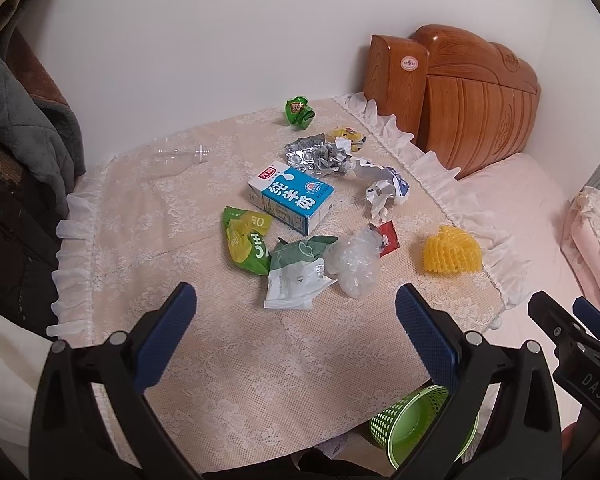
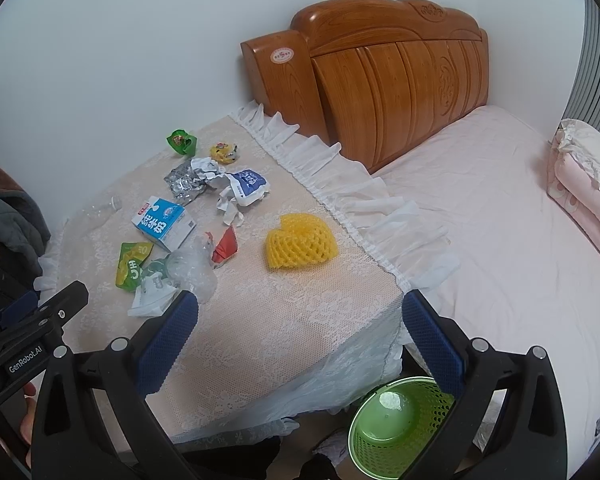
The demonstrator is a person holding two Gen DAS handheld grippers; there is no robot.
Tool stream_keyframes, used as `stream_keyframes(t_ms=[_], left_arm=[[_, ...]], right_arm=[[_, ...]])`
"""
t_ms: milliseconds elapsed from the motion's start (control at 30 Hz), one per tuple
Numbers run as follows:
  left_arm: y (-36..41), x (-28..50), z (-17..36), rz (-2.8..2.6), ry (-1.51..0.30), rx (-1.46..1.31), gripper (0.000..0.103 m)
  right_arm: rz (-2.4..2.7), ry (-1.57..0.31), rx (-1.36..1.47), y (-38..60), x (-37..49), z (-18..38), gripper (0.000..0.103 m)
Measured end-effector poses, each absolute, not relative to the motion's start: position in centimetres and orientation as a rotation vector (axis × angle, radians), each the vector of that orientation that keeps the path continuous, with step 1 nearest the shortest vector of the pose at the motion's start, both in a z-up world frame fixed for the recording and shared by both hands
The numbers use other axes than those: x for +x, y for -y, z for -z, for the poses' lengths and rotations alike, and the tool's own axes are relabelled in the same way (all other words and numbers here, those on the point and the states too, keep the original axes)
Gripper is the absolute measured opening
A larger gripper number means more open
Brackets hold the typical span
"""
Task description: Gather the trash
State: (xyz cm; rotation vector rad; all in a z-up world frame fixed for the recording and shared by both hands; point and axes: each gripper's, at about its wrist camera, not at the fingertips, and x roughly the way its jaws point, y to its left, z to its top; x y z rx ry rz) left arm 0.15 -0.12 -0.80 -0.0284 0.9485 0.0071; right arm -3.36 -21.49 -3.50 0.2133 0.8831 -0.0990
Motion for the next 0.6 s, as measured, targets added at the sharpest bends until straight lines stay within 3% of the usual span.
stream_keyframes(t_ms=[600], left_arm=[[0.07, -0.01, 0.79, -0.006, -0.954, -0.032, 0.095]], right_arm=[[0.101, -0.883, 0.211, 21.59, -3.43, 3.72, 0.101]])
